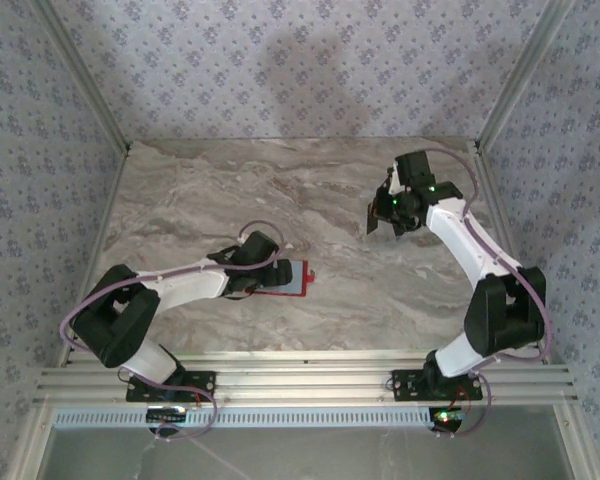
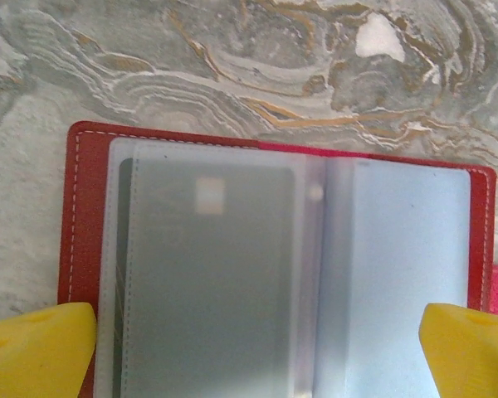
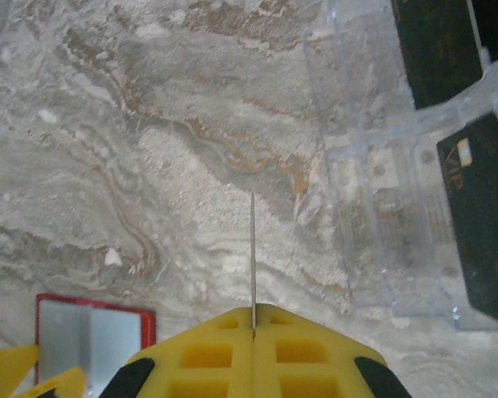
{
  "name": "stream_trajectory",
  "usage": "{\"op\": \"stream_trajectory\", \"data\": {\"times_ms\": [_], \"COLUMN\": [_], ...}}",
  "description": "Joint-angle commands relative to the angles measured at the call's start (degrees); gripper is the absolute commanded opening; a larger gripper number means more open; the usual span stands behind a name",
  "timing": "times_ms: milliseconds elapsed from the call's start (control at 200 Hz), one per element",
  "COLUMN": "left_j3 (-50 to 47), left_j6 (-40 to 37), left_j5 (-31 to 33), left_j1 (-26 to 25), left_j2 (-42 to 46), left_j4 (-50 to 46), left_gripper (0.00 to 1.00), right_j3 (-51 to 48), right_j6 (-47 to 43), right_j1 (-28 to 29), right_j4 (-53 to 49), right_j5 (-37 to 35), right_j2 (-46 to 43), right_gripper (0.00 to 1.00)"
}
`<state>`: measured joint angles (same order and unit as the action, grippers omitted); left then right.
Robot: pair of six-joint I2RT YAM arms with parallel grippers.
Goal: Put the credit cards into the card holder
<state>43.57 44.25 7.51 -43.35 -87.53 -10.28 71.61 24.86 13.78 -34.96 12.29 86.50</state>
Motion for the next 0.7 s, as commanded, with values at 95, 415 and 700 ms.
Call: {"op": "stream_trajectory", "data": {"times_ms": [95, 415, 700], "left_j3": [0.31, 0.07, -2.07], "left_j6": [3.02, -3.51, -9.68], "left_j5": [5.17, 6.16, 2.92], "left_j1": [-2.22, 2.51, 6.28], "left_j2": [5.24, 7.46, 5.27], "left_j4": [-3.47, -10.69, -8.09], "left_gripper": [1.00, 1.00, 1.00], "right_j3": [-8.18, -19.37, -24.43], "right_j6": [6.27, 17.67, 24.49], "right_j1": [3.96, 17.35, 28.11], "right_j4": [7.32, 24.42, 36.94], "right_j5": [5.47, 3.44, -2.55], "right_j2": [-6.05, -8.75, -3.52], "right_gripper": [0.00, 0.00, 0.00]}}
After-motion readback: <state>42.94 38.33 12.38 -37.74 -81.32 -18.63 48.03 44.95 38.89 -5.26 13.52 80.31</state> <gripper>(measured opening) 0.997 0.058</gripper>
